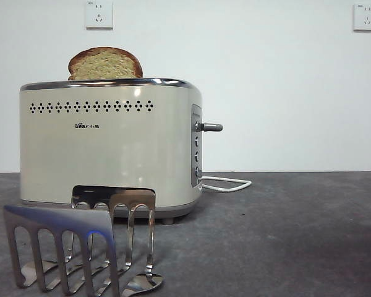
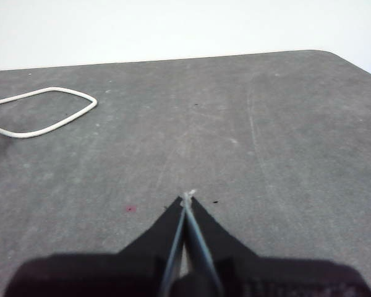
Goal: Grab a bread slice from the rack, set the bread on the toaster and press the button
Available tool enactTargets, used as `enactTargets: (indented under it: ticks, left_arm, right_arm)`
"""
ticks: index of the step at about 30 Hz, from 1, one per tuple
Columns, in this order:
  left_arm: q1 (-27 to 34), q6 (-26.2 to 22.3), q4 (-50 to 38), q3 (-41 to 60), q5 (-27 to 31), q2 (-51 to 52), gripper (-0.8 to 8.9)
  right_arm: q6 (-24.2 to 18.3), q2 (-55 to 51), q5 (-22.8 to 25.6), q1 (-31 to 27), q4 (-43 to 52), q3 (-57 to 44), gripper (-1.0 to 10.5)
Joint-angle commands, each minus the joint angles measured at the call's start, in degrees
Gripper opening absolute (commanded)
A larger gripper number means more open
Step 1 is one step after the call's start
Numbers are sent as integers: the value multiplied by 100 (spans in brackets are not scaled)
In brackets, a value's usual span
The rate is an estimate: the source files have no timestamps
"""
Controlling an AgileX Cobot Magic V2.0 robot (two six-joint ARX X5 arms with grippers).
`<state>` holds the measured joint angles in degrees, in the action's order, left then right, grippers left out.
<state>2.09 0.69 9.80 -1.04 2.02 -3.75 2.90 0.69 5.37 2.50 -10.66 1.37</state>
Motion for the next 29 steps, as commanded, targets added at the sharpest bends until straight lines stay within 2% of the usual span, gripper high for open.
enactTargets:
  ticks: [1,11,21,29]
  left_arm:
    - [11,15,-46,61,-13,-2,-3]
    - [11,15,-46,61,-13,-2,-3]
    - [11,15,-46,61,-13,-2,-3]
    - [11,15,-46,61,-13,-2,-3]
  right_arm:
    - [-68,-22,-26,-72,15,-57,1]
    - [-81,-24,-22,-146,17,-57,0]
    - [-372,-24,-48,-146,13,-57,0]
    - [-356,-24,-50,-146,15,-57,0]
